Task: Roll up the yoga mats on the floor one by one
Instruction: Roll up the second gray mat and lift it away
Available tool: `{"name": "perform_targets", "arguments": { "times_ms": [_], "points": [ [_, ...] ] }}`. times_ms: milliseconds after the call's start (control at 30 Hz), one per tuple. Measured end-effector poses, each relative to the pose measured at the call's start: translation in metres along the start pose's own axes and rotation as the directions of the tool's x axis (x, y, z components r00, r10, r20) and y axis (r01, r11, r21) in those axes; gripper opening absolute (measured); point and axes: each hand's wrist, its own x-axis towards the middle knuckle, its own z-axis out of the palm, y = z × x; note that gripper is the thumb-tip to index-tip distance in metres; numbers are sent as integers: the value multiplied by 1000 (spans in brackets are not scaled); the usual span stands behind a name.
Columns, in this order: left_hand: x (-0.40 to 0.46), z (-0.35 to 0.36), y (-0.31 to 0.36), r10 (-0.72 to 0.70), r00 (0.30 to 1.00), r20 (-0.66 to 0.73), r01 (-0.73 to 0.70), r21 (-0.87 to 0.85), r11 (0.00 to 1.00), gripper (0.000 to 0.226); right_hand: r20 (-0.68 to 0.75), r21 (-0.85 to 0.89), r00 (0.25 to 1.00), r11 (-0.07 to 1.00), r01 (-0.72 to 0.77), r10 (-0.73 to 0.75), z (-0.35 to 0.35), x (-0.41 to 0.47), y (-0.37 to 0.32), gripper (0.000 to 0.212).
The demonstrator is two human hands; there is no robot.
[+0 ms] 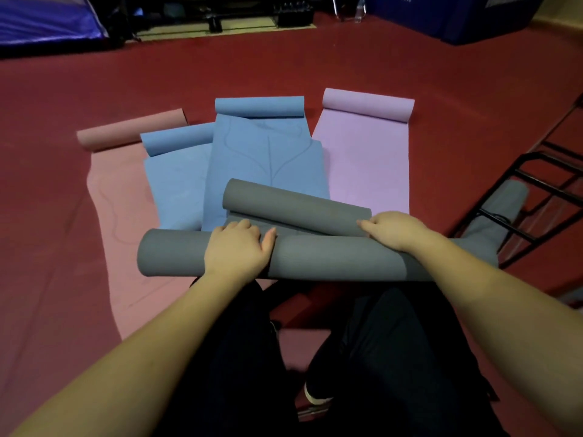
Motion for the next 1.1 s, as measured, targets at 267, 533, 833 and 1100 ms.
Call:
{"name": "perform_targets", "arguments": {
  "times_ms": [267, 533, 833, 1100],
  "points": [
    [41, 1, -3, -66, 951, 303, 93, -76, 993, 67, -370, -141, 927, 990, 16, -68, 33, -22, 7, 65],
    [55, -6, 2, -90, 881, 464, 139, -72, 988, 68, -526, -142, 849, 989, -32, -48, 64, -39, 5, 60],
    [53, -43, 5, -30, 807, 589, 122, -117, 986, 69, -500, -168, 862, 986, -11, -76, 34, -39, 9, 59],
    [38, -47, 2, -61, 812, 581, 134, -84, 987, 64, -201, -128, 979, 992, -12, -15, 11, -54, 2, 66]
  ]
}}
